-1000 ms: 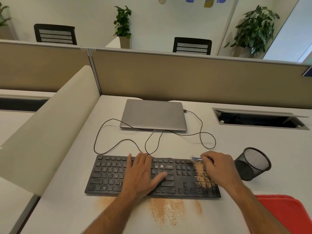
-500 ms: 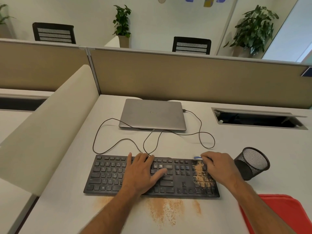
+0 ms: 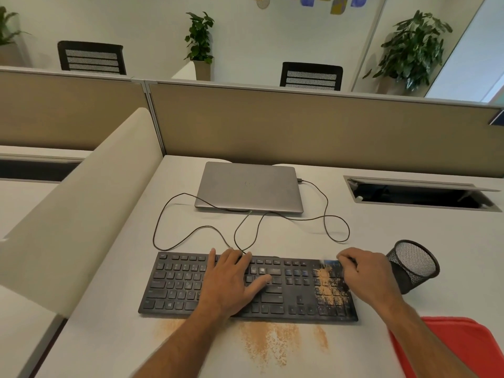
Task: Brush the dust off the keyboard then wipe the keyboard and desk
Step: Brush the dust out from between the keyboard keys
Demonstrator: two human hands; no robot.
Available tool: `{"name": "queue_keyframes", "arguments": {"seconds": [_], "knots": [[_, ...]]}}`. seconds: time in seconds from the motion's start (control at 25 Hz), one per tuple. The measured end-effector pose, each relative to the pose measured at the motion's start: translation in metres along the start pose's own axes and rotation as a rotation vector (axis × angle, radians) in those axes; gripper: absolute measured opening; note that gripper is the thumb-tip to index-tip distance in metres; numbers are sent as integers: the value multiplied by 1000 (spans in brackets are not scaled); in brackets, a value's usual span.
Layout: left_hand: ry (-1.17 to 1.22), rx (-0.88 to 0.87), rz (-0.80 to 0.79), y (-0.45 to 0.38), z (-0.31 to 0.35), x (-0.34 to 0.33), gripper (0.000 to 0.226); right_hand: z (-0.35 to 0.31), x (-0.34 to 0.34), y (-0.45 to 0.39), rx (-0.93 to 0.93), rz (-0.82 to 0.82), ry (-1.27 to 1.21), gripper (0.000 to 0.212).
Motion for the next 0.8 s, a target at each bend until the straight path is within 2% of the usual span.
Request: {"name": "queue_keyframes", "arguments": {"seconds": [0.16,0.32,0.48,0.6,0.72,0.8], "knots": [[18,-2,13,0,0,-1,90,0,-4,4,18,-39,33,13],[-7,9,-28,2,-1,-1,89,-2,4,5,22,43,18,11],[16,17,-31,3,0,0,91,0,0,11,34,-26,112,12],[-6,17,-48,4,-1,-2,91,0,6,12,42,16,40,10],[-15,19,-70,3,-1,-3,98,-3,0,19,74,-59,90,11],[-12,19,-74,3,-1,-2,104,-3,4,21,80,-30,106,10]]}}
Point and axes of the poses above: each hand's wrist, its own y-axis away from the middle knuckle, its own x-axis out of the back of the hand, z = x × y, the point moved 6 cm from there along -y, towards the middle knuckle, and after that the axes turned 6 degrees about z, right-handed, at the moved point
